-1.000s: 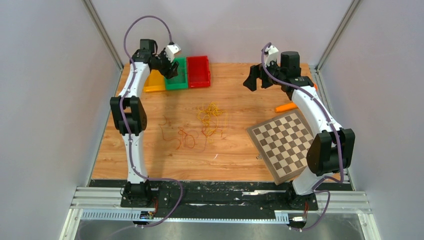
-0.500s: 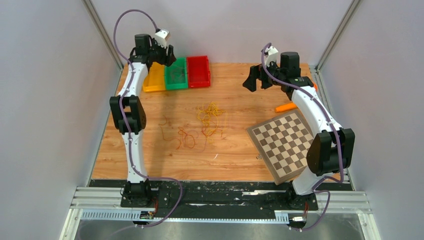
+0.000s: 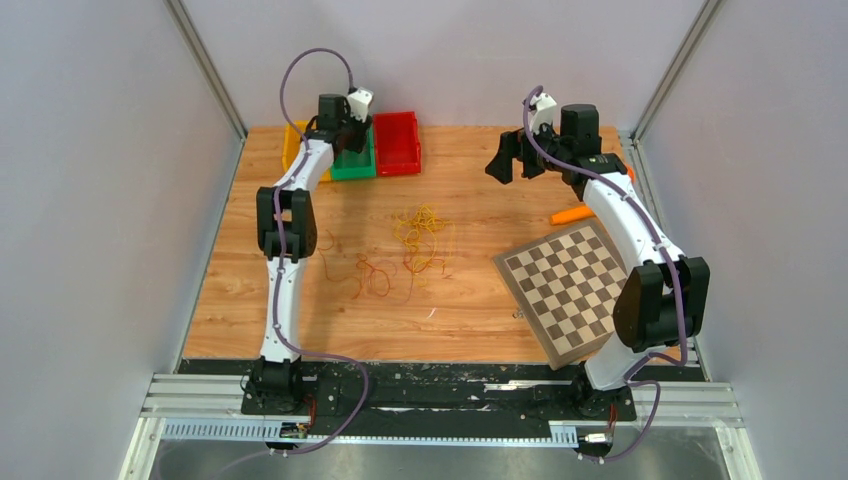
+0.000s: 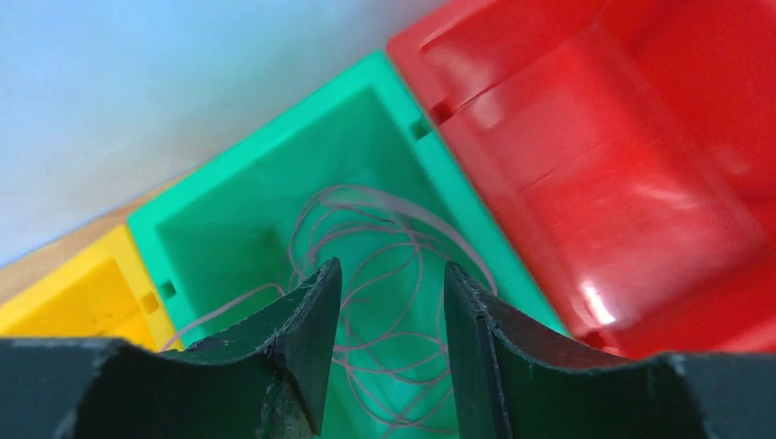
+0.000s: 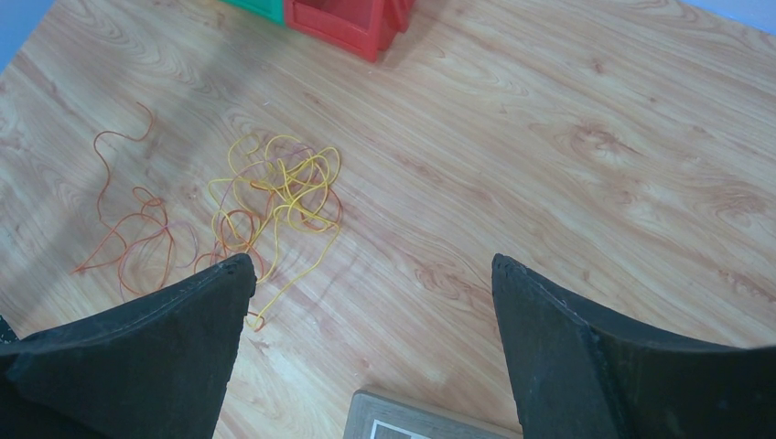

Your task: Untangle the cables

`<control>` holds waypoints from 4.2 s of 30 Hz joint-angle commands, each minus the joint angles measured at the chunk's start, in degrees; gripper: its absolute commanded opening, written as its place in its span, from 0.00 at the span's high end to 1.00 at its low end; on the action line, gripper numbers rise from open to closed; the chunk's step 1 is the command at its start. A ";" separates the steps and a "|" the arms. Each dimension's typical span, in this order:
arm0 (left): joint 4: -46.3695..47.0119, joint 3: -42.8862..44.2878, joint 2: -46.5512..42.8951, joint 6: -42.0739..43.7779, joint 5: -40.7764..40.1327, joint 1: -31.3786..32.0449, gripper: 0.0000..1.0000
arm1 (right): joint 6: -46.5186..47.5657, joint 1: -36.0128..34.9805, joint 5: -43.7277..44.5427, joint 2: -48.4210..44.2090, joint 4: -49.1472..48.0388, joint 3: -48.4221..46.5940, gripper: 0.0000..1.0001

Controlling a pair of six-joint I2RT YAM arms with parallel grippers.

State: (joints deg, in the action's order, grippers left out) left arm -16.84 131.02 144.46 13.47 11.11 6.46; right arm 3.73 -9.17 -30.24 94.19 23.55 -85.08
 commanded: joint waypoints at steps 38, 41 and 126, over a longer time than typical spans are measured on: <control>5.72 -17.55 -16.58 -31.36 13.94 -15.10 0.46 | -1.75 0.39 -2.56 -2.51 -0.94 2.04 0.00; 6.15 -17.75 -15.31 -32.31 13.74 -16.06 0.47 | -1.77 0.39 -2.16 -2.64 -0.93 2.17 0.00; -11.57 -16.40 -28.65 -4.19 16.71 -9.19 0.00 | -0.90 0.39 -4.55 -2.39 1.02 1.44 0.01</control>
State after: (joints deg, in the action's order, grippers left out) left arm -20.53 125.34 127.37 1.13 15.00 -1.08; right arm 2.26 -8.91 -32.08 94.41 25.71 -82.94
